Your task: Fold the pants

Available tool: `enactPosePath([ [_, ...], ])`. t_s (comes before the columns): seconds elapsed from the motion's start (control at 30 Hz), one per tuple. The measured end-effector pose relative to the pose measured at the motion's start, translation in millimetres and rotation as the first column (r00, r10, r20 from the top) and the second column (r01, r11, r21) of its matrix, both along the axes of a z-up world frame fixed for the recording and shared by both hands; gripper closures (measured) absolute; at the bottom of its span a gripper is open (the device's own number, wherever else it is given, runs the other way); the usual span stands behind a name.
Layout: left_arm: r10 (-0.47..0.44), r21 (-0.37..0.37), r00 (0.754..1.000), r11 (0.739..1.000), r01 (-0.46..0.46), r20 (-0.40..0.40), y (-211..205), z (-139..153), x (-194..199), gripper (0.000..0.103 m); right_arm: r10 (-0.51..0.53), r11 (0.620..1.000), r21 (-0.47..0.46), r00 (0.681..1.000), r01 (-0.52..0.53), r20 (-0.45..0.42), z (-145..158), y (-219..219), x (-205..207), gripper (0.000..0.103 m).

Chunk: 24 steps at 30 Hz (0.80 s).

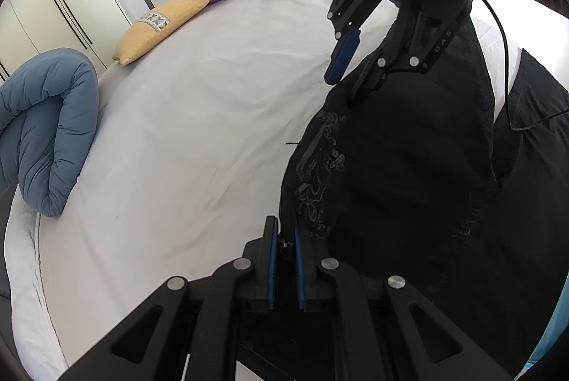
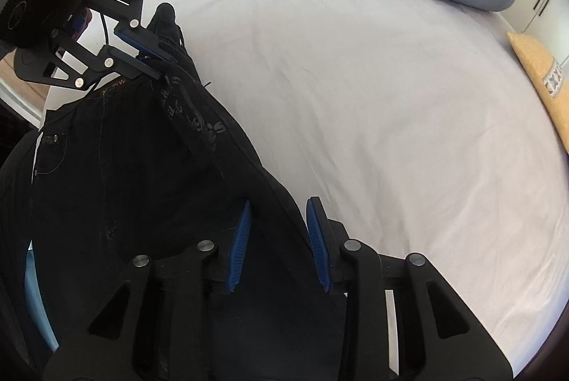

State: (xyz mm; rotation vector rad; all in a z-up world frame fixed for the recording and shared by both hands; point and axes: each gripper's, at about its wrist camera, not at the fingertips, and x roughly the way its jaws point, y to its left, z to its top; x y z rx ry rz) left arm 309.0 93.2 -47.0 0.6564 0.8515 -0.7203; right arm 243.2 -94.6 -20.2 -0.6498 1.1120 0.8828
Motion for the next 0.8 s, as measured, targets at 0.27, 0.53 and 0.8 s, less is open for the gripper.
enactPosePath([
  [0.27, 0.006, -0.020, 1.000, 1.000, -0.006, 0.002, 2.1, 4.4, -10.4, 0.094, -0.016, 0.999, -0.037, 1.000, 0.016, -0.003, -15.7, -2.3, 8.4, 0.095],
  [0.53, 0.006, -0.021, 1.000, 1.000, -0.006, 0.009, 9.5, 9.3, -16.3, 0.094, 0.133, 0.986, -0.114, 0.985, -0.120, 0.111, -7.6, 17.4, -36.5, 0.101],
  [0.8, -0.111, 0.056, 0.993, 0.992, 0.109, 0.045, 4.3, 11.9, -69.9, 0.094, 0.533, 0.811, -0.436, 0.801, -0.390, 0.273, -29.1, 37.9, -164.2, 0.101],
])
